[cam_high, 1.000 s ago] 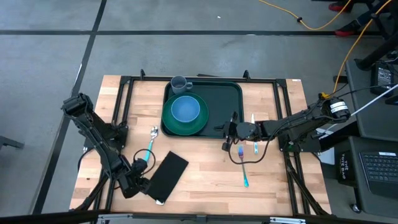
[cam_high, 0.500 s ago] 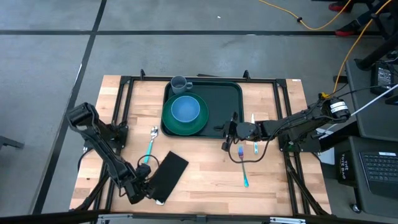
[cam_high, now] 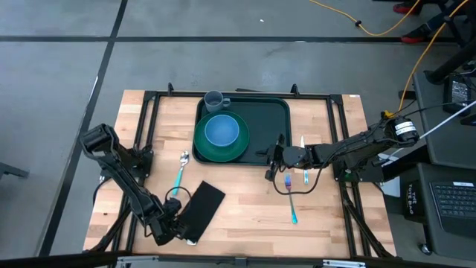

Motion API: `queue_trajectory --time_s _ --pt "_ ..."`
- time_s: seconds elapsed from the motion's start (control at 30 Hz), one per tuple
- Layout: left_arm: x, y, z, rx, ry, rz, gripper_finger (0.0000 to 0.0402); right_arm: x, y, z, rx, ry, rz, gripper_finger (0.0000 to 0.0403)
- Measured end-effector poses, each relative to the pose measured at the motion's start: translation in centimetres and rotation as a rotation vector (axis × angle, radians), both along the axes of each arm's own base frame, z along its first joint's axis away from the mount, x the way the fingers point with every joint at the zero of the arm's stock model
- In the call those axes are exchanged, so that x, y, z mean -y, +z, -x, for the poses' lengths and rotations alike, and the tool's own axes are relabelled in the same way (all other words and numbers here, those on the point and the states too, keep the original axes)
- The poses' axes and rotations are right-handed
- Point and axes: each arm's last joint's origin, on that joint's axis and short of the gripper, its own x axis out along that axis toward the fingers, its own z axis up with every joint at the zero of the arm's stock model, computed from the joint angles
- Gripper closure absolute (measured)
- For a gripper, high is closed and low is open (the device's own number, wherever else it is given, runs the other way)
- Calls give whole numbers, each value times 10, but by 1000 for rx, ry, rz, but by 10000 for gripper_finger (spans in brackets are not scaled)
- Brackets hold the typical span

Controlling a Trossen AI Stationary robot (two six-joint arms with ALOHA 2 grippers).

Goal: Set up tray
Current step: Put the black napkin on the black tray to the right of the green plate

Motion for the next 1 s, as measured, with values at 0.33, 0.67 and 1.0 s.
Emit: queue_trajectory --time_s 0.33,0.67,1.0 --pt "6 -14 -3 -86 -8 32 204 0 0 0 0 -1 2 375" --pt "5 -16 -6 -99 -1 41 205 0 0 0 0 0 4 375" --pt "3 -17 -5 -99 -1 23 283 0 0 0 -1 0 4 375"
